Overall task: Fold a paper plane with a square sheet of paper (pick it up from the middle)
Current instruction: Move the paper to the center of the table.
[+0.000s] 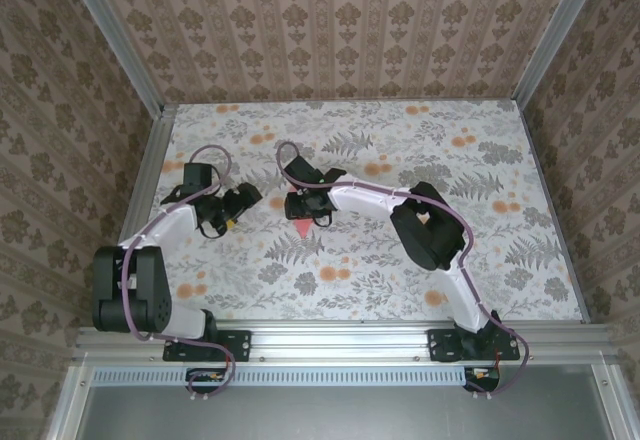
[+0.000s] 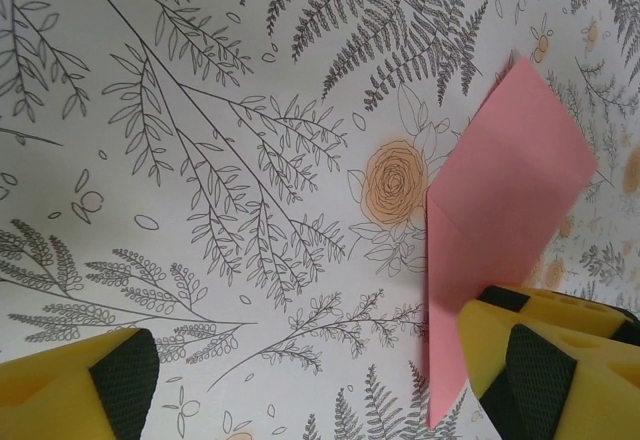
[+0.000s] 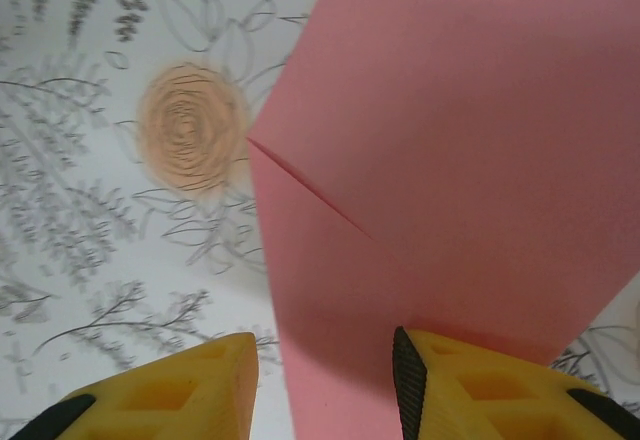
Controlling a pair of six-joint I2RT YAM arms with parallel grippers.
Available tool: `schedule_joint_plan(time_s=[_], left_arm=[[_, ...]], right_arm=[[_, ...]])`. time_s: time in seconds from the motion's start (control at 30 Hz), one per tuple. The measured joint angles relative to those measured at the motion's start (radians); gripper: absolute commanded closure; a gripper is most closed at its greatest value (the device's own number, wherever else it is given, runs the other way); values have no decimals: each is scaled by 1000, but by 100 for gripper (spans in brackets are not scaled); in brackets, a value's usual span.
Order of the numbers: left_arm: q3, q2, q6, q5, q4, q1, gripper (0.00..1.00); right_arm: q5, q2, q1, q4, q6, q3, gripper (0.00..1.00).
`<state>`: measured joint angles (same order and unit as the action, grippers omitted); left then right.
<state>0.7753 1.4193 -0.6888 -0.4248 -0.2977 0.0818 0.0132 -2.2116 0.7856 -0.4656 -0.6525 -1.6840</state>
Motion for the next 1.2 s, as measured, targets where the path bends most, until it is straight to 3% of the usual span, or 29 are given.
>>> schedule_joint_plan(time_s=[0.3,0.6,0.73,0.93,1.2], left_arm=[[2,35,0,-32,11,24,6],[19,85,-4,-84,29,110,7],[18,113,-50,-119,83,171,13],[18,164,-141,-161,188,281,31],[21,254,-232,-166,246,358,45]], right_arm=[[45,39,-38,75,42,116,57],[256,203,-121,231,124,412,56],[372,268,-173,324,134,545,56],[518,294,-234,490,79,662,60],[551,311,-253,548,22,702,64]])
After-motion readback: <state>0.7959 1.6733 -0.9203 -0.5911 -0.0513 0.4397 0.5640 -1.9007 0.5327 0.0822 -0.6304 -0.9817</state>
